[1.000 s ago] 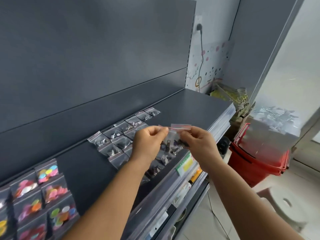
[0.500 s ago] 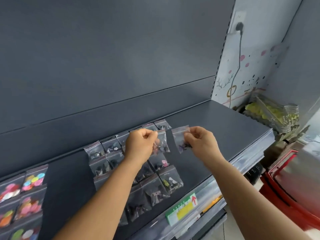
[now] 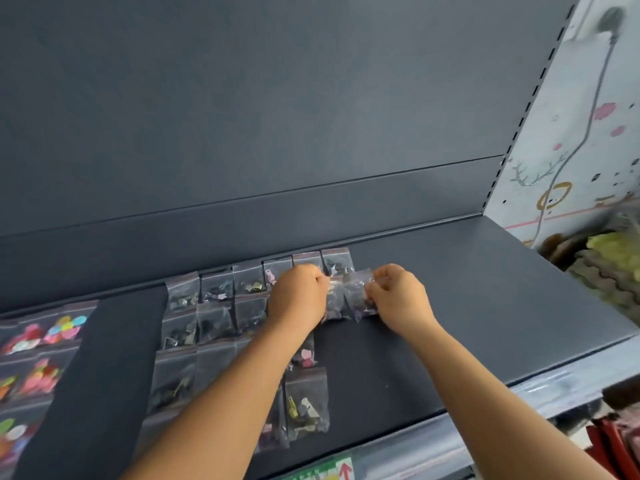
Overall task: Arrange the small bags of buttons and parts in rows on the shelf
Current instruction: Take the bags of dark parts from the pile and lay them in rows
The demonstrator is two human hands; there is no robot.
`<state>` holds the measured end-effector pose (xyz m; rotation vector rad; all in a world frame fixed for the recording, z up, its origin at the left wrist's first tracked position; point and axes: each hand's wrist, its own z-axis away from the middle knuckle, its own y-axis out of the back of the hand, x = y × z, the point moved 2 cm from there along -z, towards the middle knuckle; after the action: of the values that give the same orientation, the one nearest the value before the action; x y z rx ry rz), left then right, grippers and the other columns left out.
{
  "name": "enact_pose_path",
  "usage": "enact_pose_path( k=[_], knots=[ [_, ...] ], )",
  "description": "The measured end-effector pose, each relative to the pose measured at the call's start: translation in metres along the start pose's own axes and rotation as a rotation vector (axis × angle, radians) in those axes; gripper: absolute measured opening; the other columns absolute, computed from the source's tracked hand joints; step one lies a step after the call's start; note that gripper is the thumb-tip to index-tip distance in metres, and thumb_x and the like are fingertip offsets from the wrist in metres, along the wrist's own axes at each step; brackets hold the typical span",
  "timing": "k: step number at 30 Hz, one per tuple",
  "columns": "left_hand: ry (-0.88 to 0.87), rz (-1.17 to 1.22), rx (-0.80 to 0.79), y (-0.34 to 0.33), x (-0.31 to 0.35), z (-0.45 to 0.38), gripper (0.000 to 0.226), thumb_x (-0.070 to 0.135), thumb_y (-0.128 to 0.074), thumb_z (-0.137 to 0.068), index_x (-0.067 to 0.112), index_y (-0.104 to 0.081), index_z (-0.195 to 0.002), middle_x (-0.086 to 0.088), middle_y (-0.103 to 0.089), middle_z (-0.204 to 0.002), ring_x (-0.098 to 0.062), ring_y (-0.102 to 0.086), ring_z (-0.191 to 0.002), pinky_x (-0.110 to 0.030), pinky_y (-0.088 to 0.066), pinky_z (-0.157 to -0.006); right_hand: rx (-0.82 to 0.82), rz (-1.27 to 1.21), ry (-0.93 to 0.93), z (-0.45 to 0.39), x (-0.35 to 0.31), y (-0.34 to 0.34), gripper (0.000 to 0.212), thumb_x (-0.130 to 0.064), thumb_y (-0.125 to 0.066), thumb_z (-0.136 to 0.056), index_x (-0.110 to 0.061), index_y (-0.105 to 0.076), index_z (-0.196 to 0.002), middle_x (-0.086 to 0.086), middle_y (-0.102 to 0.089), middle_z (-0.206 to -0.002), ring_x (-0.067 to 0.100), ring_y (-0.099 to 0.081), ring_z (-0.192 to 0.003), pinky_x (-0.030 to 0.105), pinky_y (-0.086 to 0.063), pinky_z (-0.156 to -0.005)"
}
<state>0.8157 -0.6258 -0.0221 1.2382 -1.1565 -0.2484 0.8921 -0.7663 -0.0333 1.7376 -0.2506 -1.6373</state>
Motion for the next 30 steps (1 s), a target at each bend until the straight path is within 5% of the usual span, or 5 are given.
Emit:
enact_pose_path(
  k=[6,10,17,25,30],
  knots=[
    [-0.171,-0.178,0.059,0.002,-0.005,0.007,0.026,0.023,-0.052,-0.093,0.016,-0.063,-0.115,-0.003,-0.060,-0.114,-0.024,-0.046,-0.110,-0.035,-0.039,-0.090,-0.013,0.235,0.253,-0.002,0.001,0.011,0.033,-0.016,-0.058,-0.085,-0.021,-0.059,-0.117,0.003,-0.054,-0.111,0.026,-0.052,-0.103,0.031,-0.043,-0.080],
    [-0.333,-0.201,-0.089,-0.007,0.000,0.025,0.024,0.019,-0.048,-0.095,0.014,-0.067,-0.109,0.001,-0.063,-0.114,-0.019,-0.047,-0.109,-0.037,-0.044,-0.089,-0.166,0.376,0.399,0.003,0.005,0.007,0.021,-0.016,-0.060,-0.085,-0.023,-0.070,-0.103,0.002,-0.060,-0.110,0.026,-0.050,-0.104,0.032,-0.041,-0.089],
    [-0.265,-0.344,-0.113,-0.007,-0.003,0.030,0.014,0.010,-0.049,-0.091,0.015,-0.061,-0.098,0.002,-0.060,-0.105,-0.021,-0.052,-0.099,-0.037,-0.049,-0.073,-0.136,0.323,0.509,0.002,0.001,-0.006,0.013,-0.006,-0.060,-0.081,-0.011,-0.072,-0.082,0.003,-0.067,-0.085,0.022,-0.054,-0.088,0.027,-0.036,-0.083],
    [-0.262,-0.300,-0.126,-0.006,-0.004,0.028,0.020,0.024,-0.048,-0.096,0.013,-0.061,-0.107,0.001,-0.059,-0.111,-0.022,-0.054,-0.103,-0.036,-0.048,-0.078,-0.138,0.347,0.511,-0.005,-0.002,-0.015,0.010,-0.011,-0.060,-0.082,-0.013,-0.070,-0.081,0.002,-0.064,-0.087,0.023,-0.053,-0.091,0.020,-0.026,-0.078],
    [-0.247,-0.306,-0.135,-0.005,-0.004,0.024,0.019,0.018,-0.049,-0.094,0.012,-0.061,-0.107,-0.001,-0.059,-0.111,-0.023,-0.056,-0.100,-0.037,-0.049,-0.077,-0.157,0.364,0.498,-0.008,-0.005,-0.015,0.009,-0.013,-0.060,-0.083,-0.013,-0.070,-0.082,0.004,-0.064,-0.092,0.026,-0.053,-0.093,0.026,-0.034,-0.080]
  ],
)
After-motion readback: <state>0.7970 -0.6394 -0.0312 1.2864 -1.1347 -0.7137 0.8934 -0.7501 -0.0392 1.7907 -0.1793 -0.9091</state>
